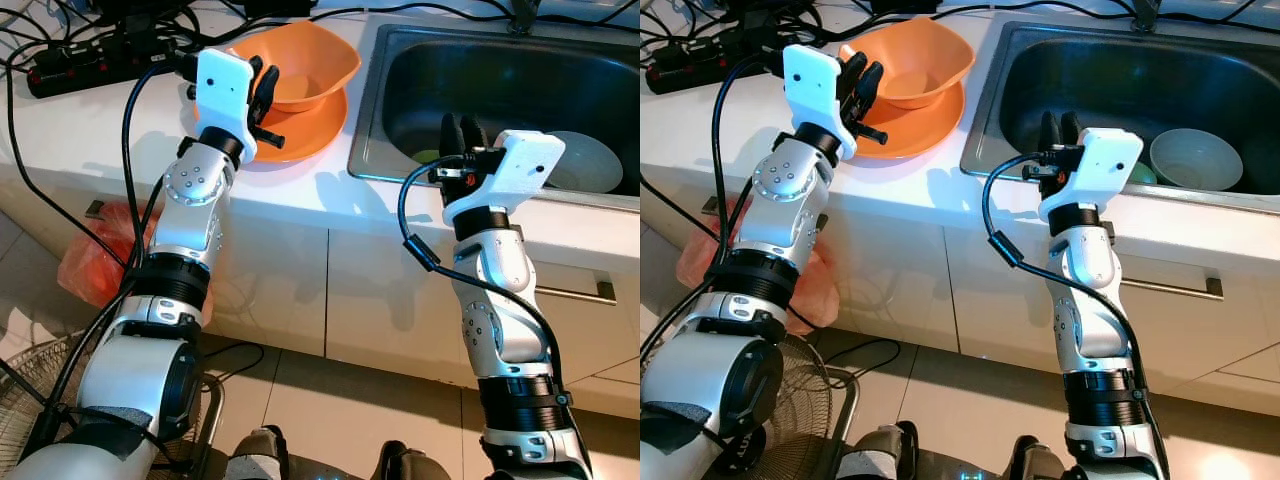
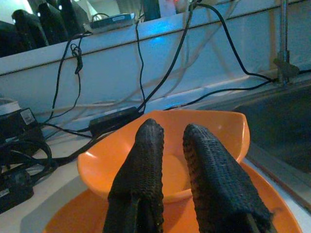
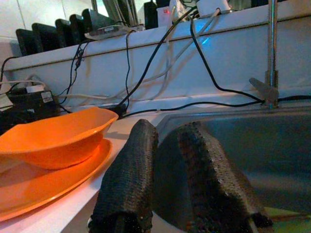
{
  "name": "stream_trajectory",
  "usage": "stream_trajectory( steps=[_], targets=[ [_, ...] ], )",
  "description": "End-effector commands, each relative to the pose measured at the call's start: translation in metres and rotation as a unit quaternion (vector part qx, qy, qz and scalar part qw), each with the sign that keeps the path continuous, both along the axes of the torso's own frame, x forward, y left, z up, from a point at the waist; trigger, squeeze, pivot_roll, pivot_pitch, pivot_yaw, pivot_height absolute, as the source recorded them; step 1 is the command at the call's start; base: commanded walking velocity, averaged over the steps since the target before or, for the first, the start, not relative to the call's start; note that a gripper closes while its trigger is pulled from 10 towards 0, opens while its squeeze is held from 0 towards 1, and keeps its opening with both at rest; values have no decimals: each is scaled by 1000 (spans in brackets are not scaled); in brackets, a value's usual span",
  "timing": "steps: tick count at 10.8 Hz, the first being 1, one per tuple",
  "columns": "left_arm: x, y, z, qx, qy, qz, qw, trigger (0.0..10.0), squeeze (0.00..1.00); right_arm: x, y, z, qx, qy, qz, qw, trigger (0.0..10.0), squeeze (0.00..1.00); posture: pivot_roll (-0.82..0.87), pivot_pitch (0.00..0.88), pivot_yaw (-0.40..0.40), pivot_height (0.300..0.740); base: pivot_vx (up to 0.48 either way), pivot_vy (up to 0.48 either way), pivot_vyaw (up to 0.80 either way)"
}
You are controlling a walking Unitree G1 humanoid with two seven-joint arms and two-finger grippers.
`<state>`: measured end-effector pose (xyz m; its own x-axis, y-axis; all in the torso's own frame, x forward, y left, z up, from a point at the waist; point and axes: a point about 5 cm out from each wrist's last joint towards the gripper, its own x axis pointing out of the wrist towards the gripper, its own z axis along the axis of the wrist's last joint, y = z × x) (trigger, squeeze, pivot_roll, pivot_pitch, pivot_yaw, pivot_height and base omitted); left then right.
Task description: Kitchen organization
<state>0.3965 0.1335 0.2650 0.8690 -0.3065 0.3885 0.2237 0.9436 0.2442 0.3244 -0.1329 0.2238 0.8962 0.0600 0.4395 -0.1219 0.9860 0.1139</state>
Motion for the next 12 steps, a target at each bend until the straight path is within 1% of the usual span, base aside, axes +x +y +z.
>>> stream_trajectory(
  steps=[1, 5, 6, 7, 9, 10, 11, 12],
  targets=[
    [-1, 3, 9, -3, -19, 1, 1000, 10000, 0, 0, 0, 1, -2, -5, -1, 1000, 10000, 0, 108, 152, 54, 740, 0, 0, 0],
    [-1, 3, 9, -3, -19, 1, 1000, 10000, 0, 0, 0, 1, -2, -5, -1, 1000, 10000, 0, 108, 152, 54, 740, 0, 0, 0],
    [-37, -22, 8, -62, -114, 20, 991, 10000, 0, 3, -14, 18, 2, -38, -28, 999, 10000, 0, 123, 163, 27, 740, 0, 0, 0],
    [-50, -28, 6, -80, -141, 27, 986, 10000, 0, 4, -17, 24, 4, -51, -35, 998, 10000, 0, 121, 165, 27, 740, 0, 0, 0],
    [-50, -26, 8, -81, -144, 32, 986, 10000, 0, 4, -17, 24, 4, -52, -34, 998, 10000, 0, 124, 167, 27, 740, 0, 0, 0],
    [-52, -25, 9, -79, -146, 39, 985, 10000, 0, 3, -16, 24, 5, -54, -33, 998, 10000, 0, 123, 167, 27, 740, 0, 0, 0],
    [-54, -21, 9, -80, -143, 54, 985, 10000, 0, 4, -17, 25, 5, -58, -33, 998, 10000, 0, 122, 168, 27, 740, 0, 0, 0],
    [-52, -13, 8, -83, -137, 67, 985, 10000, 0, 4, -17, 25, 2, -59, -36, 998, 10000, 0, 119, 167, 26, 740, 0, 0, 0]
  ],
)
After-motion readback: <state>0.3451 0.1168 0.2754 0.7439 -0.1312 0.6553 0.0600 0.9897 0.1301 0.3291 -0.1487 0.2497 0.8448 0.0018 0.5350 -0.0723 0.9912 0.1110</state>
